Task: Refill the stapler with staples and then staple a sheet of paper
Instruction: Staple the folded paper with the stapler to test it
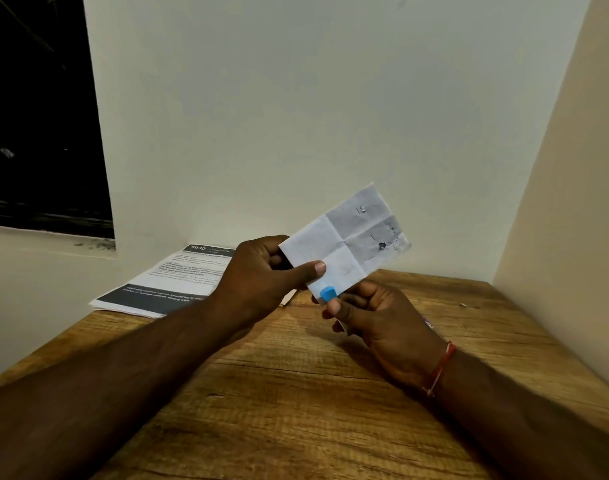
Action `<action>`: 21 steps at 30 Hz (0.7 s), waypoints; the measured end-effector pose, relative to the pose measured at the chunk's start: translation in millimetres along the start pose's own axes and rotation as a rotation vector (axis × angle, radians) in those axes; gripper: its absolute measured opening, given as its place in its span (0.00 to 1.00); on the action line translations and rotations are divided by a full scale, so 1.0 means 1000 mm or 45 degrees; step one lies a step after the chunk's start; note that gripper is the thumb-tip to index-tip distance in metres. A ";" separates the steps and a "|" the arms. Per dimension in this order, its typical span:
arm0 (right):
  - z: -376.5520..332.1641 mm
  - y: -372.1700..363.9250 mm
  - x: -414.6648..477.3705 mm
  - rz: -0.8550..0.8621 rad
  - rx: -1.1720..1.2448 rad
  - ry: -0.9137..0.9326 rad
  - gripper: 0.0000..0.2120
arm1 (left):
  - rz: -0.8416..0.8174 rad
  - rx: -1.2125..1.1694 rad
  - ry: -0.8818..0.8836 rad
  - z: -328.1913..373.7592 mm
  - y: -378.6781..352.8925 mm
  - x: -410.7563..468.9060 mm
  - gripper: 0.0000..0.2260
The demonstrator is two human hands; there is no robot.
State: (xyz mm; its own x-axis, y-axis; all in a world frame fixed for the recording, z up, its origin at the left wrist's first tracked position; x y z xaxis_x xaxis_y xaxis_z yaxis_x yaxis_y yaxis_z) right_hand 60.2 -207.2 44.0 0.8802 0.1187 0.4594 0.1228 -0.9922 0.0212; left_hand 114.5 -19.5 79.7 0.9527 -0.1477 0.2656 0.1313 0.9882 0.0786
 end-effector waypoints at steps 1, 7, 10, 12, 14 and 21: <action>-0.001 0.000 0.000 0.003 0.013 -0.005 0.21 | -0.003 0.008 -0.001 0.000 0.000 0.000 0.19; -0.006 0.000 -0.001 -0.008 -0.038 0.014 0.21 | -0.005 0.018 -0.016 0.001 -0.001 -0.002 0.20; -0.009 0.000 -0.002 -0.005 -0.060 0.026 0.20 | -0.004 0.023 -0.020 0.001 0.000 -0.001 0.20; -0.008 0.001 -0.001 -0.012 -0.076 0.033 0.21 | 0.000 0.029 -0.022 0.002 0.001 -0.001 0.20; -0.006 0.003 0.000 -0.007 -0.088 0.037 0.21 | 0.007 0.040 -0.023 0.002 0.001 -0.001 0.20; -0.006 0.008 0.004 0.034 -0.174 0.069 0.15 | 0.000 0.037 -0.028 0.003 -0.001 -0.002 0.17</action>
State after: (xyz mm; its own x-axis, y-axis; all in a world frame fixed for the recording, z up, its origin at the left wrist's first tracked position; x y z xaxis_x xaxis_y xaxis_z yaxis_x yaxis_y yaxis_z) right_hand 61.5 -214.7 51.4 0.8560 0.0938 0.5085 0.0330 -0.9913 0.1272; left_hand 111.7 -20.5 82.5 0.9465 -0.1486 0.2865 0.1227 0.9867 0.1062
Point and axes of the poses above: each hand's wrist, its own x-axis towards the middle knuckle, its own y-axis out of the back of the hand, z = x × y, the point moved 9 cm from there along x, towards the middle knuckle, and after that the axes turned 12 degrees about y, right-handed, at the moved point
